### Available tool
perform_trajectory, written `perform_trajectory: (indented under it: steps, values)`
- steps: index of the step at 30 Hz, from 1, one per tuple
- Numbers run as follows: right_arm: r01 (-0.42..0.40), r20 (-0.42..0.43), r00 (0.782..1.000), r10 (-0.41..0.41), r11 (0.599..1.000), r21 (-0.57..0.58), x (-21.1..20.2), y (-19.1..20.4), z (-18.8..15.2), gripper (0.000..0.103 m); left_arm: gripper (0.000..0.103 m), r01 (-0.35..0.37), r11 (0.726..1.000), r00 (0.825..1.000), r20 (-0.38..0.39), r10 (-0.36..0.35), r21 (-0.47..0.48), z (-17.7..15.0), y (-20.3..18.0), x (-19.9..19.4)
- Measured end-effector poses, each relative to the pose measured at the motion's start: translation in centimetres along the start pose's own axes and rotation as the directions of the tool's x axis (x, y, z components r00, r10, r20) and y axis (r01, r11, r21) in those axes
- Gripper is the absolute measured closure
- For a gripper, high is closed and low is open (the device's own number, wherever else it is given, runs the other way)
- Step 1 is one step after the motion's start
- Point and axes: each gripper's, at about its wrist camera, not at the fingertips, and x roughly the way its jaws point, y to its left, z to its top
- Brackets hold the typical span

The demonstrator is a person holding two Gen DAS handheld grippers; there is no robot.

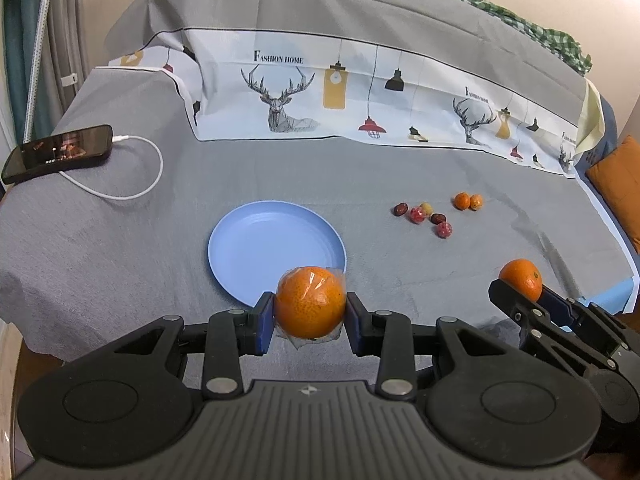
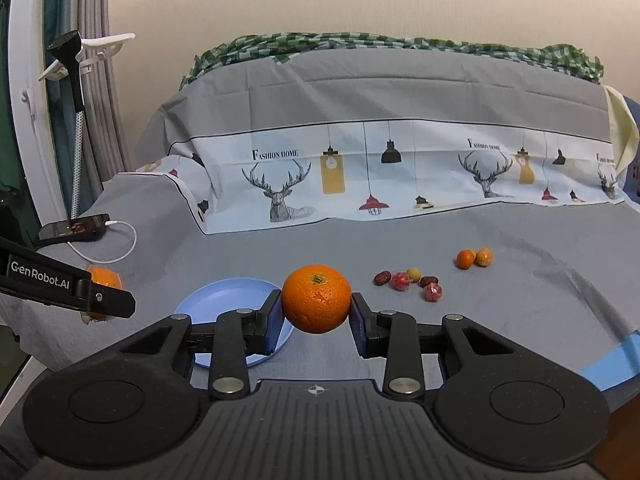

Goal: Organize fruits
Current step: 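Carry both mandarins to the blue plate and open both tools to release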

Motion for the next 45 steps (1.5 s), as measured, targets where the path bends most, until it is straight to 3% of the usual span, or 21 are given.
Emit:
perform_trajectory:
  steps: [15,24,30,38,40,42,44,45]
  values:
    - [-0.047,-0.057,0.997,0.046,0.999,-0.025,5.2,1.5,1.0,0.067,0.063,-0.037,0.999,0.999,-0.009,0.037,-0.036,3.9,2.4,4.4]
    - [-0.099,-0.147,0.986,0.084,0.991,-0.093,12.9,4.5,0.6,0.067,0.063,-0.063,0.997,0.994,-0.090,0.059,-0.045,6.0,4.3,12.1]
    - [-0.161,-0.317,0.940,0.128,0.984,-0.081,18.9,6.1,-1.0,0.066,0.063,-0.102,0.993,0.979,-0.183,0.091,-0.052,6.0,6.2,18.2]
    - [-0.165,-0.386,0.916,0.106,0.979,-0.123,24.6,7.1,-3.3,0.066,0.063,-0.155,0.988,0.948,-0.278,0.154,0.019,6.7,6.9,24.9]
    - [-0.158,-0.406,0.909,0.089,0.978,-0.138,25.7,7.2,-3.6,0.065,0.051,-0.159,0.987,0.943,-0.289,0.163,0.037,6.9,6.9,25.8]
    - [-0.156,-0.434,0.897,0.086,0.979,-0.129,26.2,6.7,-3.6,0.060,0.008,-0.156,0.987,0.950,-0.270,0.157,0.025,7.2,7.0,25.6]
    - [-0.145,-0.432,0.898,0.089,0.984,-0.100,25.9,6.3,-3.0,0.027,0.000,-0.130,0.992,0.975,-0.182,0.129,0.011,7.4,6.9,23.8]
    - [-0.143,-0.425,0.900,0.092,0.986,-0.088,25.4,6.1,-2.7,0.021,0.000,-0.125,0.992,0.979,-0.158,0.126,0.018,7.3,6.8,23.0]
